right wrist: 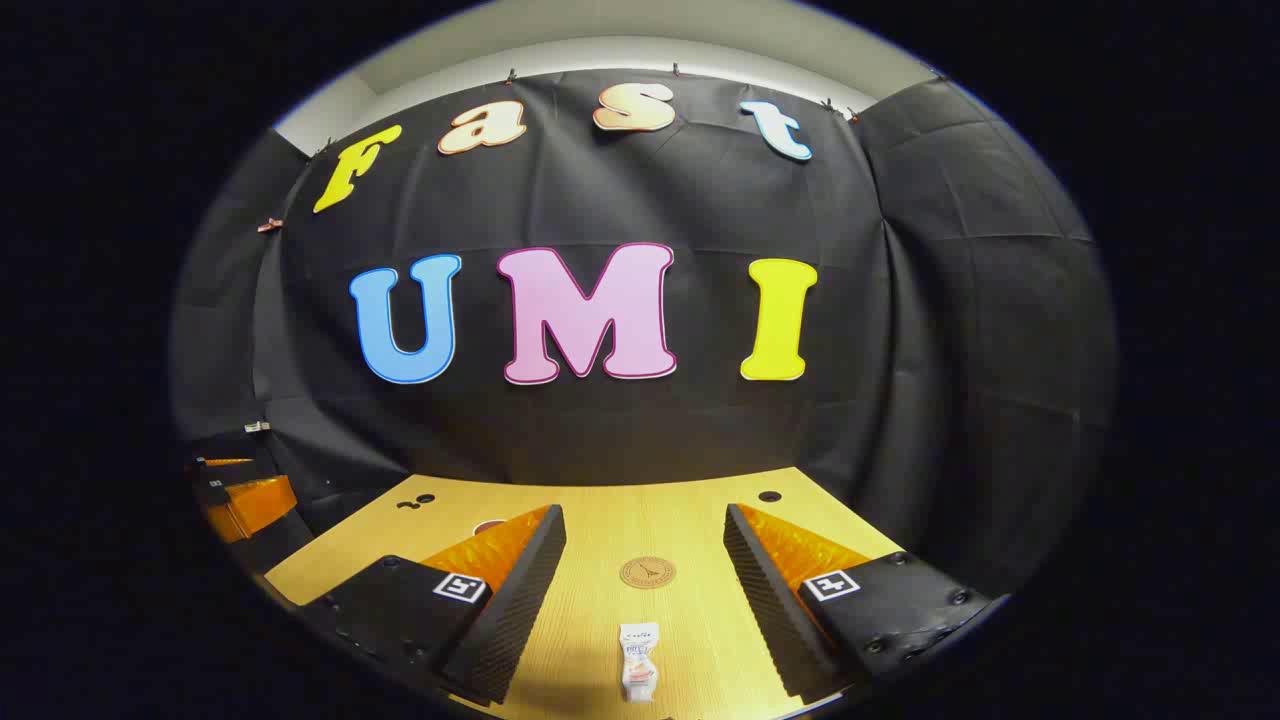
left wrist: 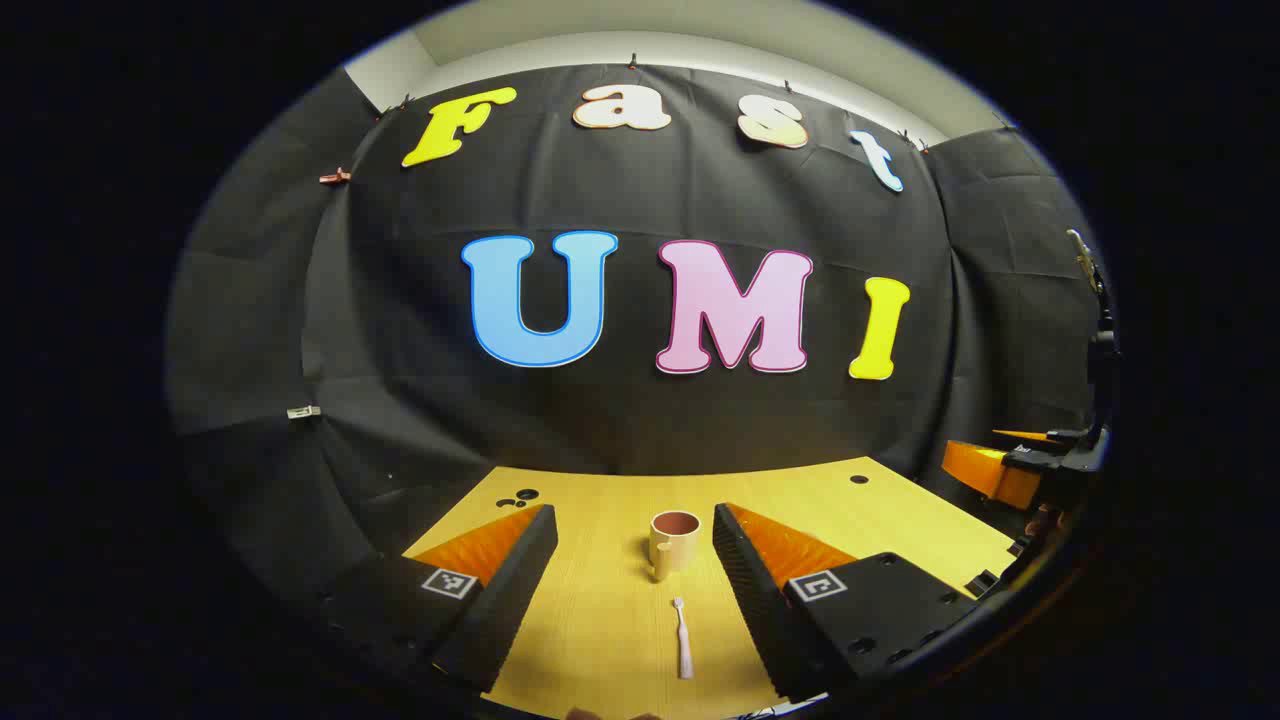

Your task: Put the toothbrush and toothpaste on the desktop into the cup, then pick up the cup and place it on the coaster on the desktop.

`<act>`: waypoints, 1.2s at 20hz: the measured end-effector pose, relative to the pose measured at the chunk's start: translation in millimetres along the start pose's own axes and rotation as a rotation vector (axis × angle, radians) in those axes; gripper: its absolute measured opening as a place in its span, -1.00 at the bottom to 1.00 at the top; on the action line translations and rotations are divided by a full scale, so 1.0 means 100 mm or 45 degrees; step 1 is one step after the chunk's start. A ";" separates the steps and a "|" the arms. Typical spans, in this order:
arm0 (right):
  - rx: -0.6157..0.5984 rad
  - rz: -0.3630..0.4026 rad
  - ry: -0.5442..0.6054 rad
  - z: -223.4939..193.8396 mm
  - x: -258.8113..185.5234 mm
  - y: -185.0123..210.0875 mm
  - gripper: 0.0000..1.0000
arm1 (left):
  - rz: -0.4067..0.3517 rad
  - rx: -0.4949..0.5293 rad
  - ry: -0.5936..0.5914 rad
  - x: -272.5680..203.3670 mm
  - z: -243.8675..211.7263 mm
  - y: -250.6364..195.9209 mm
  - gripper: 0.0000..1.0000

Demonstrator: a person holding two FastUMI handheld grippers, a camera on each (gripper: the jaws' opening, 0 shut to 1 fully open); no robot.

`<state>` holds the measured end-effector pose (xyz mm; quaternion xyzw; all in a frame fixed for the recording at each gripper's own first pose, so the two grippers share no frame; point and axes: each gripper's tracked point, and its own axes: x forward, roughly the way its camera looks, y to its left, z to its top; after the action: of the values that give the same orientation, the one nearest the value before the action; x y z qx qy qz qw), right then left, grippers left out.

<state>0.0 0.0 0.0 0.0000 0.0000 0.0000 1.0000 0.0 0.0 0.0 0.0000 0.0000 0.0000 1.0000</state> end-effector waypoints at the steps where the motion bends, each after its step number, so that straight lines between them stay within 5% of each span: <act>1: -0.002 0.000 0.005 -0.01 0.02 0.01 0.96 | 0.001 0.004 0.004 0.02 -0.02 0.01 0.94; 15: -0.068 0.071 0.099 -0.22 0.18 0.22 0.95 | -0.015 0.002 0.028 0.10 -0.17 -0.07 0.94; 24: -0.064 0.089 0.287 -0.63 0.33 0.20 0.96 | 0.034 -0.028 0.059 0.11 -0.26 0.02 0.94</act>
<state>32.8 20.3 -62.6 -0.0250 0.1123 0.0348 0.9928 11.4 1.9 -26.2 -0.0110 0.0230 0.0135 0.9996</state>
